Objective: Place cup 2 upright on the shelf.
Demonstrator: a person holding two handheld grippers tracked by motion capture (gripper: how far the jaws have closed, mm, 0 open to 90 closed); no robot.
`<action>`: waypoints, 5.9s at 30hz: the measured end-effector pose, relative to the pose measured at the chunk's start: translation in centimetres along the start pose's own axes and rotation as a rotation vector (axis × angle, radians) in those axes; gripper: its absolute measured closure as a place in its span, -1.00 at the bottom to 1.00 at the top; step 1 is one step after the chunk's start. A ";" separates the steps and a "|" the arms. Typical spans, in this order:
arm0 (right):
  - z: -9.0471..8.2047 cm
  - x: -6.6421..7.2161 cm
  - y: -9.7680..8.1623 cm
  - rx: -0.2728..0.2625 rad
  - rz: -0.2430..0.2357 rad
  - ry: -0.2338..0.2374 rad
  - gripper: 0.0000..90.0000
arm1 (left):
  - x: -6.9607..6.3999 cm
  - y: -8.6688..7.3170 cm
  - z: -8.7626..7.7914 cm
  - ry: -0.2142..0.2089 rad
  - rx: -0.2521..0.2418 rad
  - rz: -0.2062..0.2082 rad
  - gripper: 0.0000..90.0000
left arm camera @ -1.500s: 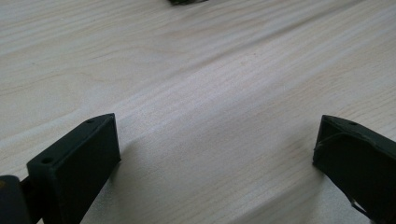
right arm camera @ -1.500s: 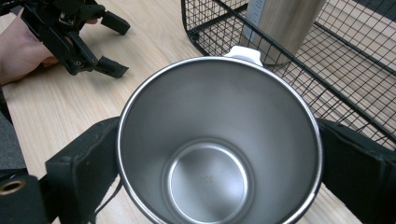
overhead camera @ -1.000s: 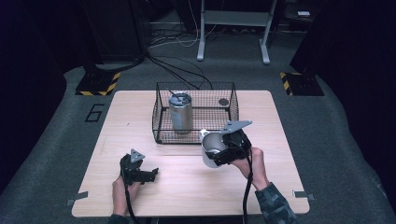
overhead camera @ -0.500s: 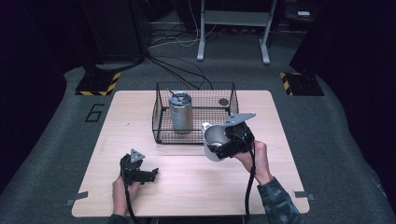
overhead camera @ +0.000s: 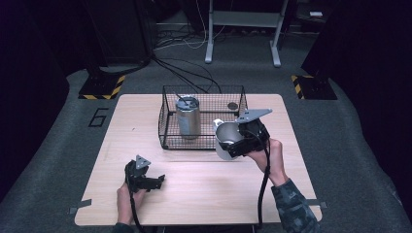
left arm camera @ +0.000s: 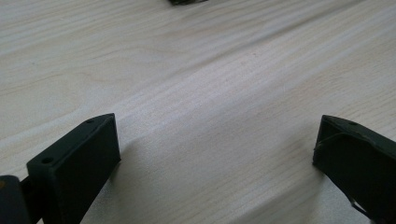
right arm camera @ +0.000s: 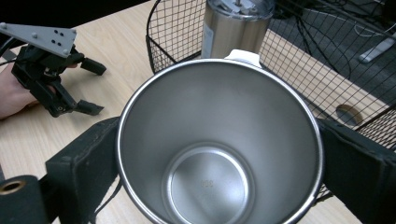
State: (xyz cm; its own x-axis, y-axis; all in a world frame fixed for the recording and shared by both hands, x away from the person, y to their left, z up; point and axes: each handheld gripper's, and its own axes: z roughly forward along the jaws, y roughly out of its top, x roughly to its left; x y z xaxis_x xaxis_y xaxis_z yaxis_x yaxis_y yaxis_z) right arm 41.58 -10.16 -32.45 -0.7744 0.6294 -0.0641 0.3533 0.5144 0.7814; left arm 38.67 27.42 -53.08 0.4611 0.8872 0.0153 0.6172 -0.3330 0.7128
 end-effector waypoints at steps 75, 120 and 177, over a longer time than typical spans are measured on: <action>8.4 -7.6 6.9 0.137 0.050 -0.104 -0.88 | 0.1 0.0 0.0 0.002 0.006 0.011 -0.99; 14.4 -9.3 4.4 0.244 0.174 -0.144 -0.88 | 0.0 0.0 0.0 0.003 0.001 0.007 -0.99; 17.6 -9.8 1.6 0.301 0.297 -0.132 -0.90 | 0.0 0.0 0.0 0.001 0.004 0.008 -0.99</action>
State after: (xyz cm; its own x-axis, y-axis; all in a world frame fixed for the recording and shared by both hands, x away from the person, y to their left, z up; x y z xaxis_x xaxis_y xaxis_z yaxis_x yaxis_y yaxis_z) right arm 58.97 -5.22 -41.48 -0.5491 0.8347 0.0419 0.7029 0.4341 0.5635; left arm 38.67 27.47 -53.05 0.4653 0.8848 0.0222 0.6157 -0.3416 0.7101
